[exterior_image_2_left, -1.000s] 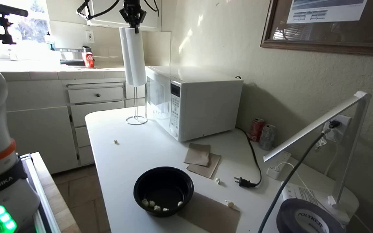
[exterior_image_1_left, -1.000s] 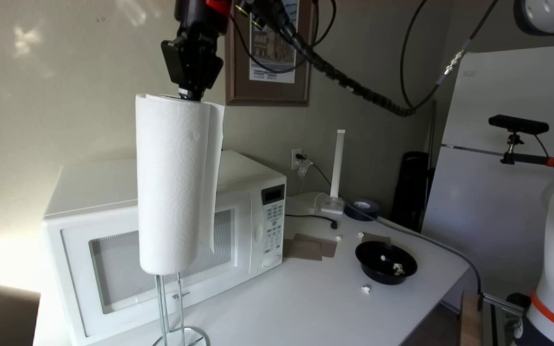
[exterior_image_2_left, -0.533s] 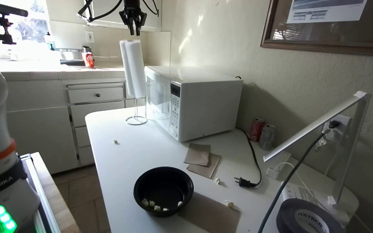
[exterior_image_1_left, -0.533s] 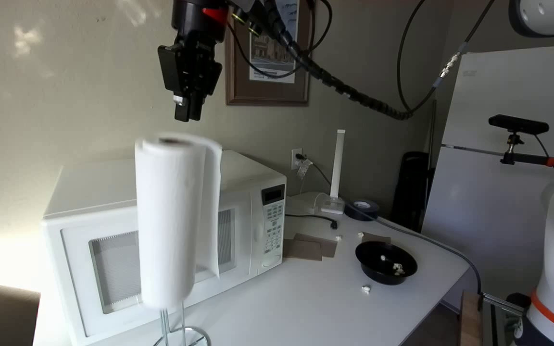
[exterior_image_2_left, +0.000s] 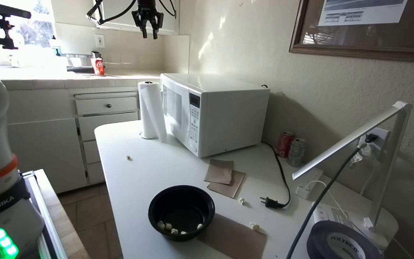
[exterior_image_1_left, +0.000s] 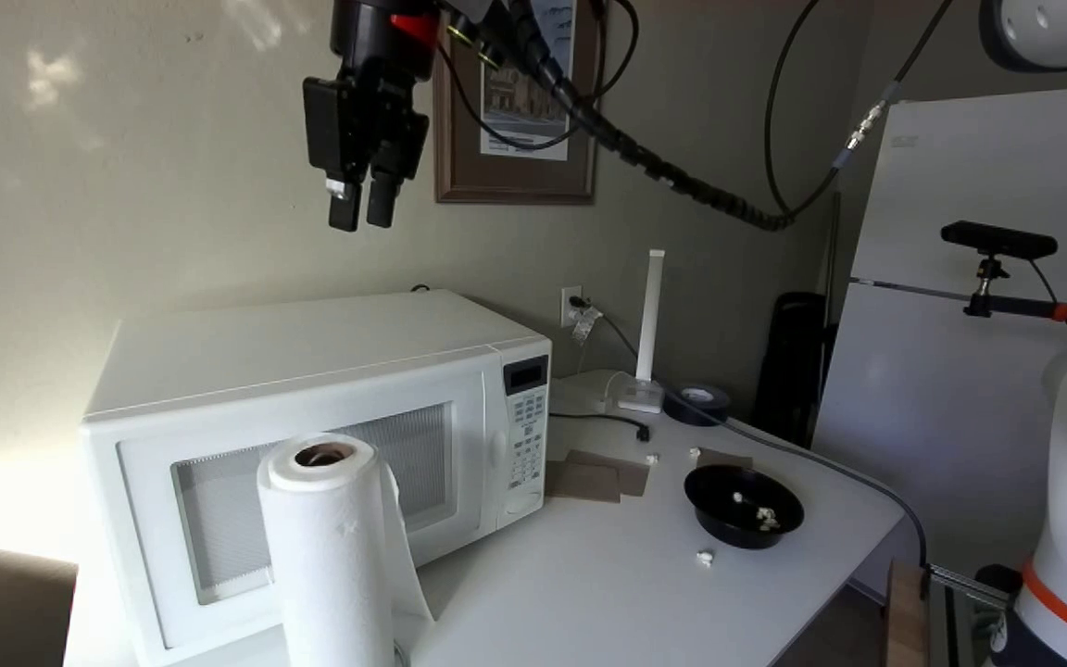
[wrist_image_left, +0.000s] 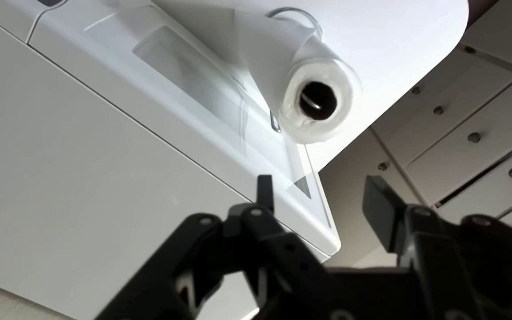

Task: Put the paper towel roll on the metal stand

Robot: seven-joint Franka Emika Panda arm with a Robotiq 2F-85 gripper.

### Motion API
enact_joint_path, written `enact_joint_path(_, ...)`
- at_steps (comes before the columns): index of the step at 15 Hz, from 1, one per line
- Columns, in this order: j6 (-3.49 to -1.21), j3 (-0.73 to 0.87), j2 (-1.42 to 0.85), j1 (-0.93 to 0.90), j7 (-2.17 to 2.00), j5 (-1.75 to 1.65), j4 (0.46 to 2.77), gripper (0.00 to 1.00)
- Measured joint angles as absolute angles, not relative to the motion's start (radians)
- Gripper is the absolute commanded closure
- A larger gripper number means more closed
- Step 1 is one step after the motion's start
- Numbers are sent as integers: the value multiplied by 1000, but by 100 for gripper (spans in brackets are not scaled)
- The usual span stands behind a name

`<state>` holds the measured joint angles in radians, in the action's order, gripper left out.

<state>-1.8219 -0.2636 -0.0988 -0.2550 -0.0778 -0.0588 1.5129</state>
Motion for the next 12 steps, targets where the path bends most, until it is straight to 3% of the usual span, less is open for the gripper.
enact_joint_path(2, -1822, -263, -99, -255, -77, -59, 1506, 1)
enact_joint_path(12, -1822, -259, -89, -254, -76, -59, 1493, 0)
